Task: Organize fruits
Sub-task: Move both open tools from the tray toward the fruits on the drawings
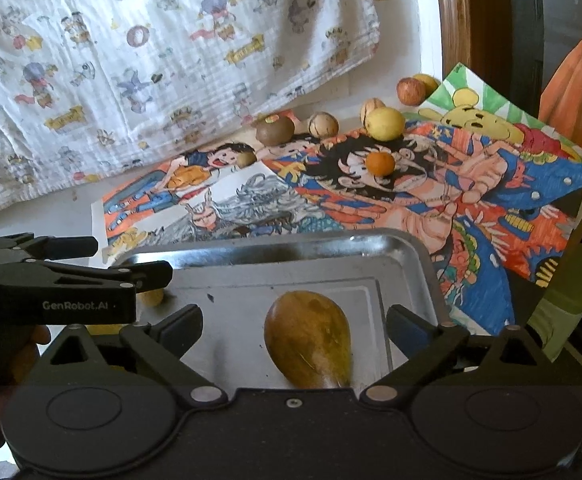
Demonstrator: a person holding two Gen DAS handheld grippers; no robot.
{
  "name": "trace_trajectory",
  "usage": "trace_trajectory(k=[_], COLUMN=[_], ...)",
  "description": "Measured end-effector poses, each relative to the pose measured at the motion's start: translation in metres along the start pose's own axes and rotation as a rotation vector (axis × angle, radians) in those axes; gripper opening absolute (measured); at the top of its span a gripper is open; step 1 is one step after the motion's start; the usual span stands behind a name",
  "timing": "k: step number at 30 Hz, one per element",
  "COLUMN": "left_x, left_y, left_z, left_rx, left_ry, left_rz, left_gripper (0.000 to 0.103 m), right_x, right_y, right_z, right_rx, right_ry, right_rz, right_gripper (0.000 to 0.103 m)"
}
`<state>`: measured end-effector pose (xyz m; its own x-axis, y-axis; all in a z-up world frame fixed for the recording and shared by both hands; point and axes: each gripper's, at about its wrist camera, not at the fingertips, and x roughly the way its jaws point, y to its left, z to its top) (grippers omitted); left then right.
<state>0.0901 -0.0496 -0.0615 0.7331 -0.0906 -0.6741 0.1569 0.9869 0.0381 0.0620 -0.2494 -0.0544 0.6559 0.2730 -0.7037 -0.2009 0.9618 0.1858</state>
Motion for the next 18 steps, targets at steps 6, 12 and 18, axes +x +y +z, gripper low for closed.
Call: trace_trajectory(k=[6,12,18], left_x=[-0.014,-0.033,-0.055], left_y=[0.002,0.004,0.006], left_z=[0.007,0.013,0.018], left_rx=[0.002,-0.001,-0.003], left_ry=[-0.033,-0.075,-0.117], left_rz=[0.029,0.039,0.055], left_gripper=[0.102,0.102,0.102], right_x=[-0.015,-0.035,-0.058], right_y=[0.003,0.008,0.016], right_z=[0.006,0.011,0.016], right_rx=[-0.005,-0.011,-0.023], right_ry=[-0.034,-0.074,-0.121], right_rz=[-0.002,0.001,0.001], right_gripper=[0.102,0.102,0.102])
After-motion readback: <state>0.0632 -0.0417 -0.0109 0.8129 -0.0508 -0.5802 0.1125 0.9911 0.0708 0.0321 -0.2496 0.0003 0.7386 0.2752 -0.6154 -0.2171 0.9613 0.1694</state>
